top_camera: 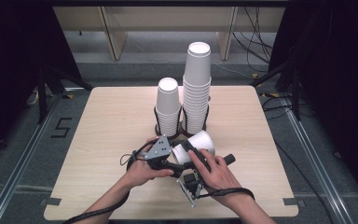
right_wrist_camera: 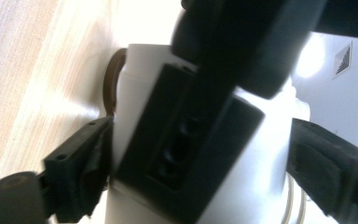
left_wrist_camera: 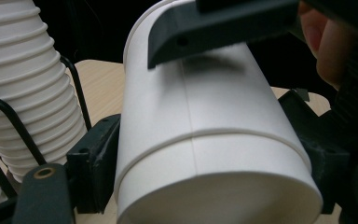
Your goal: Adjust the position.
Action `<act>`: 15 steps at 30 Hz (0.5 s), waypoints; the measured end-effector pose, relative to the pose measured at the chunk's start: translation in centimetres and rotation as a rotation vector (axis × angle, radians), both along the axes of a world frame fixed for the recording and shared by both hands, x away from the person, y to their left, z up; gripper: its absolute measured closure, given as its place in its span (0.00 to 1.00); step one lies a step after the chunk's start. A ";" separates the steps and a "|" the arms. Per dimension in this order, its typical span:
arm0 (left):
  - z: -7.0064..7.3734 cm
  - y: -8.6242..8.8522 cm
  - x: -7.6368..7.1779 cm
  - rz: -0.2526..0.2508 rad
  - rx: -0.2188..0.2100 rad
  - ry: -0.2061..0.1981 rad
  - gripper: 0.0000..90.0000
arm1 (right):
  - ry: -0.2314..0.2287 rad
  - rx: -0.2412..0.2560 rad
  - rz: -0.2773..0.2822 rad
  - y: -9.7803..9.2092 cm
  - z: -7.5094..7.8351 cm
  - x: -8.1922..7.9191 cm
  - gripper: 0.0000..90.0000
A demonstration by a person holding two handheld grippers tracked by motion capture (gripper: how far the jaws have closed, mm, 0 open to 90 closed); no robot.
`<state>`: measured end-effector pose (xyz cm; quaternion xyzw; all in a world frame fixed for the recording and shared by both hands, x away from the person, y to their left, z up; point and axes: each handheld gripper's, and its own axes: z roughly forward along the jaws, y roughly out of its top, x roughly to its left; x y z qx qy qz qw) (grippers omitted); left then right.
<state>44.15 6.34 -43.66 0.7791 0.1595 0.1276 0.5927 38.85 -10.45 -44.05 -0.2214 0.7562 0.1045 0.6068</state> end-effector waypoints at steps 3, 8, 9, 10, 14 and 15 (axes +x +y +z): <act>-0.1 0.0 0.0 0.001 0.000 0.002 0.24 | -0.005 -0.002 0.002 0.0 0.1 0.0 0.06; -0.2 0.3 0.1 0.012 -0.007 0.007 0.24 | -0.014 0.004 -0.004 -0.2 0.3 -0.1 0.01; -0.2 0.3 0.2 0.012 -0.008 0.007 0.24 | -0.019 0.006 -0.005 -0.3 0.3 -0.2 0.01; -0.2 0.4 0.2 0.017 -0.008 0.005 0.24 | -0.024 -0.001 0.002 -0.3 0.4 -0.3 0.01; -0.2 0.6 0.3 0.020 -0.016 0.004 0.24 | -0.042 0.002 0.014 -0.5 0.5 -0.6 0.01; -0.2 0.7 0.3 0.023 -0.018 0.005 0.24 | -0.042 0.002 0.014 -0.5 0.5 -0.6 0.01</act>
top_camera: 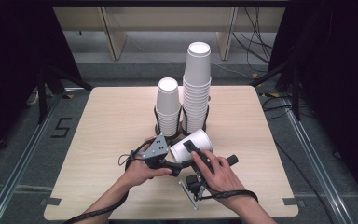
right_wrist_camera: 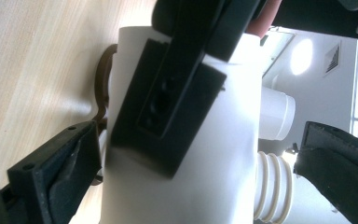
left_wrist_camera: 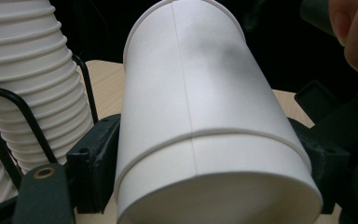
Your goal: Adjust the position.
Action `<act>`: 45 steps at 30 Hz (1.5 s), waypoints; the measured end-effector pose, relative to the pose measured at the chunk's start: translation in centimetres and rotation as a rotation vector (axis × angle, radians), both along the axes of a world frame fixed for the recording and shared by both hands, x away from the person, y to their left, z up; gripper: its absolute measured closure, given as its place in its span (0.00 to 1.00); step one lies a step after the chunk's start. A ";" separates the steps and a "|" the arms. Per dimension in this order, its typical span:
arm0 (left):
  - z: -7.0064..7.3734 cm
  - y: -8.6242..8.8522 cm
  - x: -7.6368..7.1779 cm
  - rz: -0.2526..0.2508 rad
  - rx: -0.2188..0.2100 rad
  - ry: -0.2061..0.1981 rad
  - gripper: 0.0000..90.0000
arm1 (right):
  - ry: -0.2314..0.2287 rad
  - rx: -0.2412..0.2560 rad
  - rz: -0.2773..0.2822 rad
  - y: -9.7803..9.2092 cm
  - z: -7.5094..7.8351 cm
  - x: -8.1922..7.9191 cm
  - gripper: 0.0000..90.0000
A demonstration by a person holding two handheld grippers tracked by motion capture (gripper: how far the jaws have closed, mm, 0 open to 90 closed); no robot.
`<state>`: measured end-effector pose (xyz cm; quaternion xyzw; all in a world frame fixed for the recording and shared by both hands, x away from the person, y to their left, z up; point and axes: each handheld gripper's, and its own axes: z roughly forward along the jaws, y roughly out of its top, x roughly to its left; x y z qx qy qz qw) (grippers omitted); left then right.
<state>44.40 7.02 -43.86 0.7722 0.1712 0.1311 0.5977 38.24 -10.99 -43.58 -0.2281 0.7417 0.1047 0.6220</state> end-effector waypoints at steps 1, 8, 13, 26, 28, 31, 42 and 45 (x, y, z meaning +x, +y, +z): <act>0.0 0.1 0.0 0.000 -0.002 0.001 0.24 | -0.012 -0.024 0.010 0.0 0.2 0.0 0.01; 0.2 0.5 0.3 0.013 -0.019 0.000 0.24 | 0.002 0.018 -0.018 -0.8 0.0 -0.3 0.01; 0.3 0.9 0.5 0.028 -0.031 0.004 0.24 | 0.026 0.075 -0.028 -1.4 -0.1 -0.5 0.01; 0.4 1.5 0.6 0.061 -0.061 -0.013 0.24 | 0.125 0.192 -0.051 -2.0 0.1 -0.3 0.01; 0.4 1.7 0.7 0.066 -0.071 -0.018 0.24 | 0.123 0.194 -0.047 -2.2 0.2 -0.1 0.01; 0.3 1.8 0.8 0.081 -0.087 -0.024 0.24 | 0.142 0.234 -0.040 -2.4 0.5 0.2 0.01; 0.3 1.9 1.0 0.094 -0.085 -0.018 0.24 | 0.212 0.391 -0.064 -2.8 0.3 0.5 0.02; 0.3 1.9 1.0 0.097 -0.082 -0.027 0.24 | 0.309 0.513 -0.103 -3.1 0.3 0.6 0.03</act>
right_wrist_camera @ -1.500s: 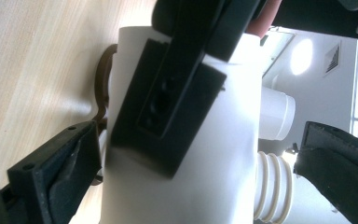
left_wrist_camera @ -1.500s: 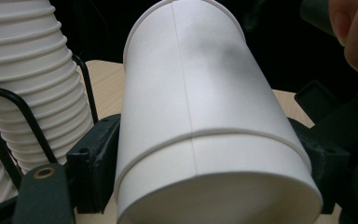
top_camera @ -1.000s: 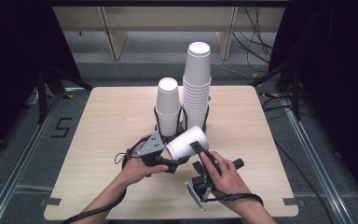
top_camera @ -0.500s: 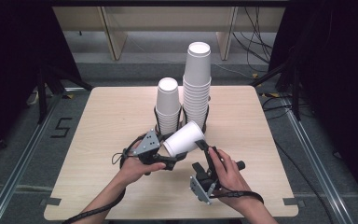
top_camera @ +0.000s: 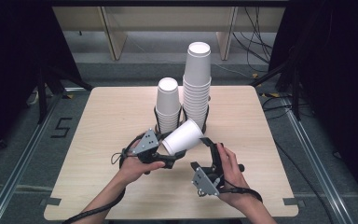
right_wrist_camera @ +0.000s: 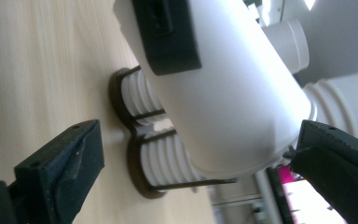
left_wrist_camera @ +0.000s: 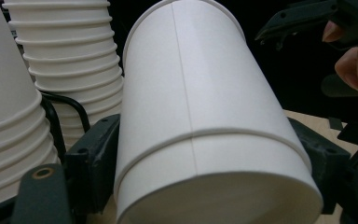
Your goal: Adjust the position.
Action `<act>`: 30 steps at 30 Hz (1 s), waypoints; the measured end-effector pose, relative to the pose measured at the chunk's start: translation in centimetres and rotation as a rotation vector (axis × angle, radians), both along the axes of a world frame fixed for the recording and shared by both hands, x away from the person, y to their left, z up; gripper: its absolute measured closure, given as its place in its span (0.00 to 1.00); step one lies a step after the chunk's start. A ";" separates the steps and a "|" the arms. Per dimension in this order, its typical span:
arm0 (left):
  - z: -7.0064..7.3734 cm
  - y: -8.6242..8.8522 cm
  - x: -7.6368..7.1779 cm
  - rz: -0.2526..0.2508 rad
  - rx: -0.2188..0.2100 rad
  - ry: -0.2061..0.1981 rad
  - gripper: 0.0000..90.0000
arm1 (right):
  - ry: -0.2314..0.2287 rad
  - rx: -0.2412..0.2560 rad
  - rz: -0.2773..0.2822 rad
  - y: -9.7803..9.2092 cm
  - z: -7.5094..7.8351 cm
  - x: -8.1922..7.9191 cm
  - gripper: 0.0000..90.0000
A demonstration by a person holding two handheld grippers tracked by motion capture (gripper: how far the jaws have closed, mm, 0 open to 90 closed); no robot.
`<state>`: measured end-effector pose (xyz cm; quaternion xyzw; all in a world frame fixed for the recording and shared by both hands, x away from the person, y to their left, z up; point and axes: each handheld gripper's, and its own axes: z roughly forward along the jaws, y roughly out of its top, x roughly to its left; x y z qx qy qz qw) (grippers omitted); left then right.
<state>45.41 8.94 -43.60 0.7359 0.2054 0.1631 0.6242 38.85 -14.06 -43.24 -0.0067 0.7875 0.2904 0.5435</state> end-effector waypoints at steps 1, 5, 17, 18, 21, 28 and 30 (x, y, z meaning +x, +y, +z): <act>0.0 0.0 0.0 0.000 0.000 -0.001 0.24 | 0.022 0.042 0.004 -0.1 0.1 0.1 0.03; -0.1 0.0 0.1 0.004 -0.006 -0.005 0.23 | 0.099 0.153 -0.008 -0.4 0.3 0.2 0.02; -0.1 0.2 0.2 0.015 -0.008 -0.002 0.23 | 0.266 0.461 -0.027 -1.2 0.7 0.9 0.03; -0.1 0.2 0.2 0.017 -0.009 -0.001 0.23 | 0.262 0.460 -0.026 -1.3 0.7 1.0 0.03; -0.1 0.2 0.2 0.021 -0.014 -0.001 0.23 | 0.275 0.465 -0.027 -1.3 0.7 1.0 0.03; -0.2 0.1 0.2 0.025 -0.018 -0.006 0.23 | 0.342 0.632 -0.031 -1.9 0.9 1.4 0.03; -0.2 0.1 0.2 0.026 -0.019 -0.007 0.23 | 0.368 0.694 -0.031 -2.2 1.0 1.6 0.03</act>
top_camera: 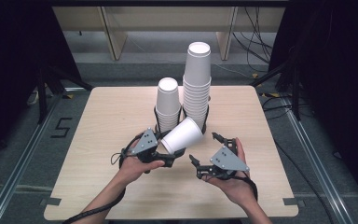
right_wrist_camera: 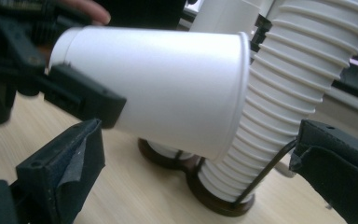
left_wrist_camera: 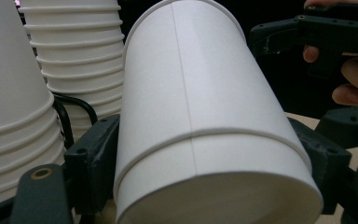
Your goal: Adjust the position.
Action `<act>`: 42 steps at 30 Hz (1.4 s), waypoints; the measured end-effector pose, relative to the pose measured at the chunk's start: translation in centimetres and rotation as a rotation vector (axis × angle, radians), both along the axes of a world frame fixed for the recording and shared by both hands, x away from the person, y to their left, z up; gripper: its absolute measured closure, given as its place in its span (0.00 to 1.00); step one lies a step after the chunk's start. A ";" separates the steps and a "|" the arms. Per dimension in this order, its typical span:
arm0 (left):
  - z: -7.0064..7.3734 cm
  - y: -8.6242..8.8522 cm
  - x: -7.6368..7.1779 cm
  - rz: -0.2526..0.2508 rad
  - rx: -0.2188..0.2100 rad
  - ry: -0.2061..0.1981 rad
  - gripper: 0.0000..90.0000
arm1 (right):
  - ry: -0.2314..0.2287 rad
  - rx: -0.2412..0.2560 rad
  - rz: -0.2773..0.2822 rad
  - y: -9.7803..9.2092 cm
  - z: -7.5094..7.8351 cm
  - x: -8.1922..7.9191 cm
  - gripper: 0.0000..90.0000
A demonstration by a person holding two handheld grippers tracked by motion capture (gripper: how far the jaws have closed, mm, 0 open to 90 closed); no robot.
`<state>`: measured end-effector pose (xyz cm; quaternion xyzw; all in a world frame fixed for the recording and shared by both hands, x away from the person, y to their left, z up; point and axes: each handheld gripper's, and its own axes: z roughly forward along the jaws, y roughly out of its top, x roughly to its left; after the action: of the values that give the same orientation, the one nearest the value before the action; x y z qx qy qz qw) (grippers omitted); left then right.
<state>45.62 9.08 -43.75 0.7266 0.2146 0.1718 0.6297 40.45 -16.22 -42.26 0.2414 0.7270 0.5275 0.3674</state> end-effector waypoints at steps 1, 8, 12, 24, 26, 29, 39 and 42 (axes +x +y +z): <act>0.0 0.0 0.0 0.002 -0.001 -0.001 0.23 | 0.017 0.037 -0.008 -0.1 0.0 0.0 0.03; 0.0 0.0 0.0 0.006 -0.003 -0.005 0.23 | 0.166 0.248 -0.002 -0.4 0.0 0.4 0.01; 0.0 0.0 0.0 0.010 -0.005 -0.005 0.23 | 0.174 0.324 -0.011 -0.7 -0.1 0.8 0.01; -0.1 -0.2 -0.1 0.012 -0.007 -0.013 0.23 | 0.352 0.578 -0.015 -0.6 -0.8 1.5 0.01; -0.1 -0.3 -0.1 0.011 -0.006 -0.014 0.23 | 0.370 0.598 -0.012 -0.5 -0.9 1.6 0.01; -0.1 -0.4 -0.2 0.011 -0.009 -0.017 0.23 | 0.374 0.630 -0.010 -0.6 -1.0 1.8 0.01; -0.1 -0.9 -0.4 0.005 0.003 -0.029 0.23 | 0.460 0.762 -0.008 -0.5 -1.2 2.4 0.01; 0.0 -0.9 -0.4 0.004 0.003 -0.032 0.23 | 0.476 0.778 -0.008 -0.5 -1.3 2.6 0.01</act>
<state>45.22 8.20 -43.78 0.7244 0.2059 0.1850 0.6314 43.05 -16.70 -43.57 0.4789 0.5380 0.6897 0.0741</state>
